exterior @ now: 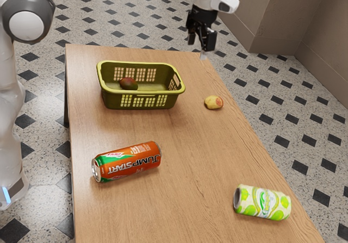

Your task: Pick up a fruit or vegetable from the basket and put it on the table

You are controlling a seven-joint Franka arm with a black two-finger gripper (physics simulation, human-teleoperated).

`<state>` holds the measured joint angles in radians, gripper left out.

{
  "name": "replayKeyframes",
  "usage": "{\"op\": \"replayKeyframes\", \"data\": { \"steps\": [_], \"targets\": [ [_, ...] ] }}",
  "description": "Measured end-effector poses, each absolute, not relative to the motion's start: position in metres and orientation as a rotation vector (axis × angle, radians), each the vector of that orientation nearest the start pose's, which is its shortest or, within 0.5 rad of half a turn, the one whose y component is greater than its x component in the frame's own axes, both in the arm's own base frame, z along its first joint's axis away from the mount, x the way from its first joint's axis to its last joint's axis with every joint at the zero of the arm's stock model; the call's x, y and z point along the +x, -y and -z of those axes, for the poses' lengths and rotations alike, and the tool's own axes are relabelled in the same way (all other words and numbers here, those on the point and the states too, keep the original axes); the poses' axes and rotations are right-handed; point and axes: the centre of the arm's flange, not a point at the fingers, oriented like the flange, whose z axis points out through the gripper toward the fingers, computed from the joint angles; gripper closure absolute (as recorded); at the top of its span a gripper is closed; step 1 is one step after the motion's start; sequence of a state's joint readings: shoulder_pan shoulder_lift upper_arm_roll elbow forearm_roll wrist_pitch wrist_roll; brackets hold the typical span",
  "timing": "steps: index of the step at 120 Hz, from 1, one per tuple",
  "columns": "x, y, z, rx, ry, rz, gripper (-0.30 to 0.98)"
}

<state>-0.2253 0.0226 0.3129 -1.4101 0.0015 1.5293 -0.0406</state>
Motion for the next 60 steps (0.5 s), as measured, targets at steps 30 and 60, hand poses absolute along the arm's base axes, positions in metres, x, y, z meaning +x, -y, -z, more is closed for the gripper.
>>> {"op": "replayKeyframes", "data": {
  "steps": [30,60],
  "targets": [
    [0.553,-0.057,-0.688,-3.116,0.230,0.165,0.00],
    [0.549,-0.047,-0.707,-3.116,0.249,0.203,0.00]
  ]
}}
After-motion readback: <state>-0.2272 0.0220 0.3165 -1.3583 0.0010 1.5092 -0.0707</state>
